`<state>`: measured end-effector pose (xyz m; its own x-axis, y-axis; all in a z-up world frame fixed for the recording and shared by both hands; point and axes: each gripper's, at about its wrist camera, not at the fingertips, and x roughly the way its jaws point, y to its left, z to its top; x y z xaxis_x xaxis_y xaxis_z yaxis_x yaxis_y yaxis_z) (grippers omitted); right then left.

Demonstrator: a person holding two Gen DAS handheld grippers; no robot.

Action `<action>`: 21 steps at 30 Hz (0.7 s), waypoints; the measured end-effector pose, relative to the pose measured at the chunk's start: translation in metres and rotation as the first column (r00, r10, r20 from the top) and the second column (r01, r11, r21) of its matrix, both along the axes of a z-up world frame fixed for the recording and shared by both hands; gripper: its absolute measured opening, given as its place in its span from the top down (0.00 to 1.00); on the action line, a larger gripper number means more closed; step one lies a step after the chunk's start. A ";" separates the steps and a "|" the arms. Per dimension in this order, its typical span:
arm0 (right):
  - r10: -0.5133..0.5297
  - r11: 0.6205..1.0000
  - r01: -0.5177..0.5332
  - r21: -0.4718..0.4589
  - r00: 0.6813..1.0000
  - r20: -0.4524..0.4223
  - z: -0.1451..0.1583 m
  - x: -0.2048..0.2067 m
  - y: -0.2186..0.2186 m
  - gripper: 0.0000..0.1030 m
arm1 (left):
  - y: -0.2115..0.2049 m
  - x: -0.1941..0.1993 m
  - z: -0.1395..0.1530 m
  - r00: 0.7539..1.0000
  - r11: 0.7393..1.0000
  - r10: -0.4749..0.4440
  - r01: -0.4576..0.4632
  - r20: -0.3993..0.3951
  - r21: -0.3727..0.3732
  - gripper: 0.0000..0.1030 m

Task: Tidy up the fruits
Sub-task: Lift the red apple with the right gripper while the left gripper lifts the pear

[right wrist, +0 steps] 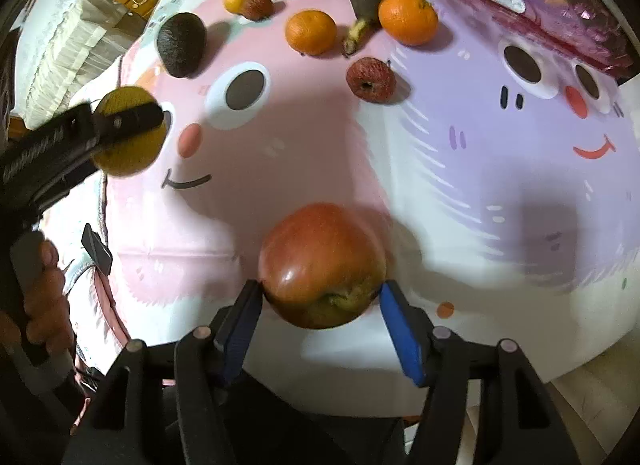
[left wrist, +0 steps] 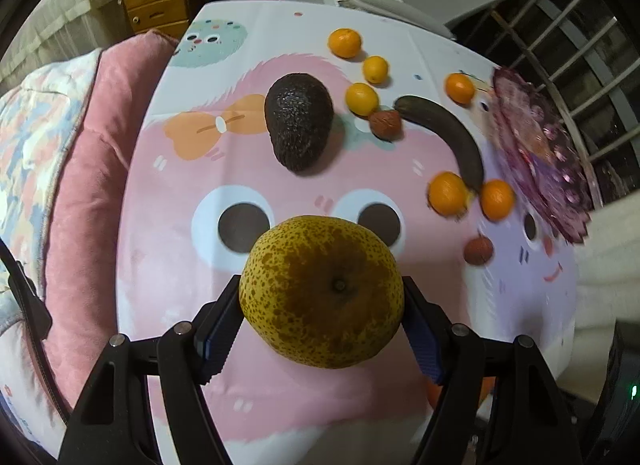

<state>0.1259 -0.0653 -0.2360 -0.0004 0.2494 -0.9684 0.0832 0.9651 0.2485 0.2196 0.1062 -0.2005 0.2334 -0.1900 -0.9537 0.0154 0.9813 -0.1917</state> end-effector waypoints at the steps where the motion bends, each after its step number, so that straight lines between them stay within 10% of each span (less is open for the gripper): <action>1: -0.001 1.000 0.001 -0.002 1.000 0.007 0.001 -0.002 0.001 0.41 | 0.001 -0.007 0.006 1.000 1.000 -0.005 0.005 0.008 -0.004 0.29; 21: 0.035 0.998 -0.033 0.060 0.999 -0.036 -0.015 0.001 -0.019 0.36 | 0.028 -0.042 0.044 0.994 0.996 0.091 -0.089 0.060 -0.024 0.29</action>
